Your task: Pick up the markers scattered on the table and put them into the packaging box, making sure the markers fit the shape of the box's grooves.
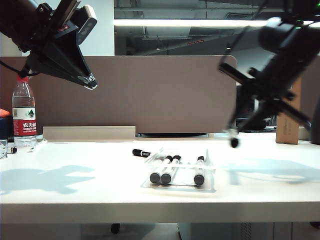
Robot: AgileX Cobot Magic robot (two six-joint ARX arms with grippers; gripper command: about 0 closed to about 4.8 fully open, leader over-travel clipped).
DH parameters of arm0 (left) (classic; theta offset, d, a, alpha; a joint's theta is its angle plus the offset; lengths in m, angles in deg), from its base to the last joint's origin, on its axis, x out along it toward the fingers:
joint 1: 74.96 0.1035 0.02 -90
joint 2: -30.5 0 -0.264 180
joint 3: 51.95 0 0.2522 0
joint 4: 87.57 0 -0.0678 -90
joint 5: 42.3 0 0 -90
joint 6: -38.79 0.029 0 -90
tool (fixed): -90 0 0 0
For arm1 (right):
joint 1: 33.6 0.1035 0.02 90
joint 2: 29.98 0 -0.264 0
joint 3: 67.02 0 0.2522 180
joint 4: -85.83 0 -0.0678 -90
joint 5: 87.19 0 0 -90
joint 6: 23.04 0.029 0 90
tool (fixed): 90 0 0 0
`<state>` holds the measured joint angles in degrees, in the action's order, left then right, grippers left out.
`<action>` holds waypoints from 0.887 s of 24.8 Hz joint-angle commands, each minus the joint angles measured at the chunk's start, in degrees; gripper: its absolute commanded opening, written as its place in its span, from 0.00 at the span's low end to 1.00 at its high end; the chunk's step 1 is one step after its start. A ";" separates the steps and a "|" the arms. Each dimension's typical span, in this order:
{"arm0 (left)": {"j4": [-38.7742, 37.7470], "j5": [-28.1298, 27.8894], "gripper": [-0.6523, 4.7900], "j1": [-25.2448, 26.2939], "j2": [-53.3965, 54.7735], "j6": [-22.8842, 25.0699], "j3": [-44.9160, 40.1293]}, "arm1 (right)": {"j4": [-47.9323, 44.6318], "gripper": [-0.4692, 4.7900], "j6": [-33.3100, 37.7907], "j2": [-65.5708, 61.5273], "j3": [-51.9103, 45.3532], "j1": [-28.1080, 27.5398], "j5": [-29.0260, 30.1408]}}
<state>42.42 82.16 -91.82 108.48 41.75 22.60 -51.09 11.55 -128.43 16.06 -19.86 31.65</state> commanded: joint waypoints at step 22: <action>0.31 4.74 0.11 0.09 -0.15 0.04 0.17 | 3.30 0.08 -0.33 -14.14 12.04 8.96 1.95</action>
<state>41.83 86.55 -91.82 108.48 41.75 22.60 -49.08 11.35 -142.66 28.04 -11.05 33.44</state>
